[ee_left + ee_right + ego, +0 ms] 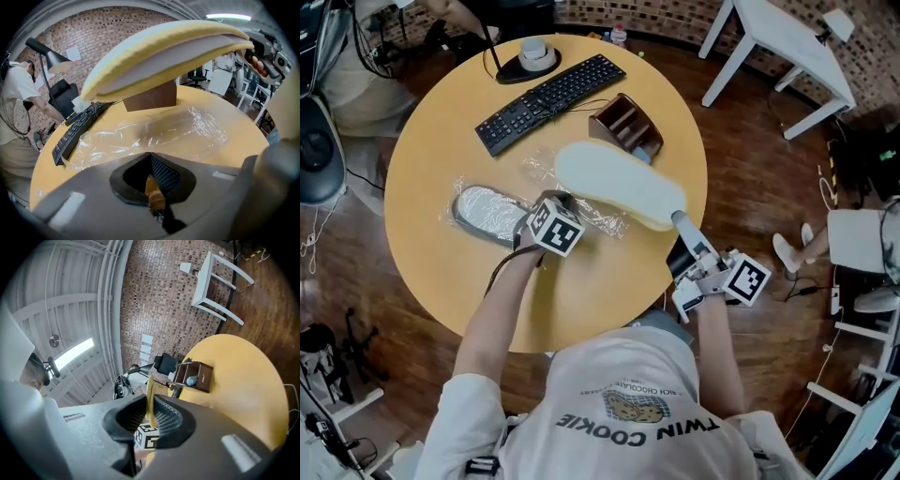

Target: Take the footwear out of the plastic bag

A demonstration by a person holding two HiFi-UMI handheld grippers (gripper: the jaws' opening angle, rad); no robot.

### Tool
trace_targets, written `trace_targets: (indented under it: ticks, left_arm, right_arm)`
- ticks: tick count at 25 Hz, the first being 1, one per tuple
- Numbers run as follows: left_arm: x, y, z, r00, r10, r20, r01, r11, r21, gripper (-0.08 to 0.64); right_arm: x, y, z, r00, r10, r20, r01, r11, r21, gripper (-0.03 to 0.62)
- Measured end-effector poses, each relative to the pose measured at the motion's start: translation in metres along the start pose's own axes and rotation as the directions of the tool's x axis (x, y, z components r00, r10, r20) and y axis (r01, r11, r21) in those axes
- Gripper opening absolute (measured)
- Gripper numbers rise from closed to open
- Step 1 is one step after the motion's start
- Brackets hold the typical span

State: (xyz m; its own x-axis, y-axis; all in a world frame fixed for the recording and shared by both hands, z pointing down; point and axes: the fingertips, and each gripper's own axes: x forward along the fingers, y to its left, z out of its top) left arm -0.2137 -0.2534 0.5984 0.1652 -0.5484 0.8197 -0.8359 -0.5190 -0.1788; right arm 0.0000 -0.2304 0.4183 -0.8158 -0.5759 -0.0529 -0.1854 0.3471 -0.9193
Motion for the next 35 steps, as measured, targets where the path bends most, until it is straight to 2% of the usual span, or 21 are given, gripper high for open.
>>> trace_targets:
  ticks: [12,16,20,26,28,30,32,35]
  left_arm:
    - [0.003,0.003,-0.003,1.000,-0.003,0.006,0.003,1.000,-0.009,-0.002]
    - [0.004,0.004,-0.004,1.000,-0.002,0.011,0.002,1.000,-0.005,-0.002]
    - [0.000,0.003,-0.002,1.000,-0.001,0.012,0.001,1.000,-0.003,-0.002]
    - [0.004,0.005,-0.003,1.000,0.004,0.013,-0.004,1.000,0.002,-0.002]
    - [0.004,0.006,-0.002,1.000,0.004,0.011,-0.004,1.000,0.002,-0.002]
    - [0.004,0.006,-0.002,1.000,0.004,0.009,-0.004,1.000,0.001,-0.002]
    - [0.005,0.006,-0.003,1.000,0.005,0.009,-0.005,1.000,0.000,-0.002]
    - [0.005,0.006,-0.003,1.000,0.013,0.013,-0.013,1.000,0.007,-0.002]
  right_arm:
    - [0.081,-0.037,-0.028,0.998,0.033,-0.051,-0.031,0.998,0.048,0.052]
    - [0.098,-0.060,-0.043,0.997,0.007,-0.081,-0.001,0.997,0.081,0.054]
    - [0.101,-0.075,-0.053,0.993,-0.051,-0.106,0.059,0.996,0.068,0.054]
    - [0.105,-0.086,-0.060,0.987,-0.089,-0.134,0.090,0.996,-0.002,0.054]
    - [0.105,-0.090,-0.063,0.982,-0.125,-0.144,0.123,0.992,-0.020,0.055]
    - [0.101,-0.100,-0.067,0.967,-0.195,-0.164,0.191,0.981,-0.045,0.057]
    - [0.095,-0.110,-0.072,0.943,-0.272,-0.192,0.256,0.961,-0.107,0.057]
    - [0.092,-0.117,-0.077,0.912,-0.342,-0.225,0.298,0.931,-0.210,0.061]
